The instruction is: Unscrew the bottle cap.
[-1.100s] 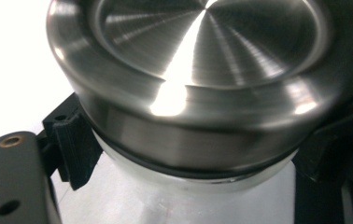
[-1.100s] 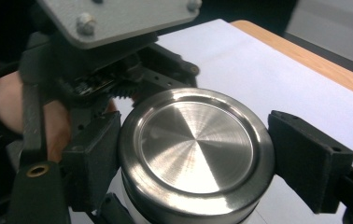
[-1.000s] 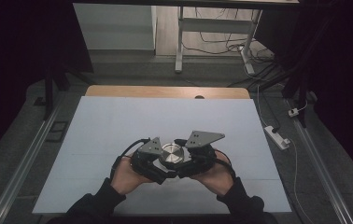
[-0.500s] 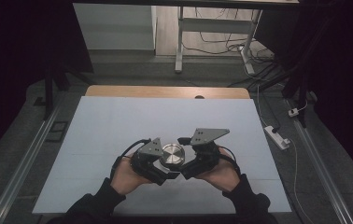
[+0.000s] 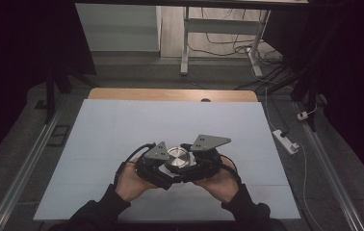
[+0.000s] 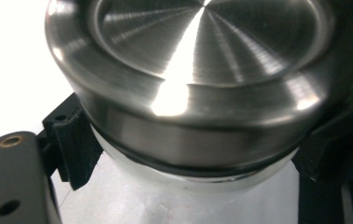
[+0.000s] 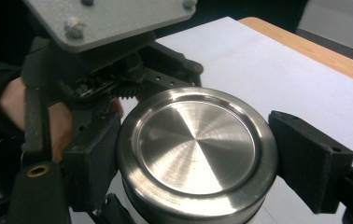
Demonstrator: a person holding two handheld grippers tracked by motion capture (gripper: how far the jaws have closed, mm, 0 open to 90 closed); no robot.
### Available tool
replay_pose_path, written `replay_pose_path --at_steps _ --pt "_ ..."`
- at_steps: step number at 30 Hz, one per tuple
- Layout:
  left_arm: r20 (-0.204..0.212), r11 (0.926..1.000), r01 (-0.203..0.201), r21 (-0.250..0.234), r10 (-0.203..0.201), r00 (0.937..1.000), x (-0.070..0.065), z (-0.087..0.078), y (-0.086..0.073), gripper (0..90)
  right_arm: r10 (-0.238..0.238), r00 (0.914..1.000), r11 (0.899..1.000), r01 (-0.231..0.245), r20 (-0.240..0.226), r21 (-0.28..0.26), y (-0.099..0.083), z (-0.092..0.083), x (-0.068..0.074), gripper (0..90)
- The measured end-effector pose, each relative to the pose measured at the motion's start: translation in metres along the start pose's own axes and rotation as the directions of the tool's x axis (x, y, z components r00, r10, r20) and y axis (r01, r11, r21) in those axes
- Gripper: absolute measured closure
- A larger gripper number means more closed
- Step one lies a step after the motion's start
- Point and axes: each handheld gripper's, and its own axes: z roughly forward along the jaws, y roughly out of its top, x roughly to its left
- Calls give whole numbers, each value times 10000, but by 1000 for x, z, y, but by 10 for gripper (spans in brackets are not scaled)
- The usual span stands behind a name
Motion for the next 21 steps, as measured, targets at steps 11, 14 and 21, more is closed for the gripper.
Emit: replay_pose_path --at_steps 11,14,21 --pt "783 9991 -410 -136 419 9960 2 -1 -1 157 -179 9911 9993 136 -1317 -336 1 -7 -9 201" --pt "741 9994 -344 -99 350 9966 3 0 -2 157 -226 9916 9991 177 -1274 -395 1 -8 -9 201" --pt "580 9996 -286 -64 289 9979 5 -1 -3 157 -238 9938 9988 189 -1086 -460 3 -12 -10 201"
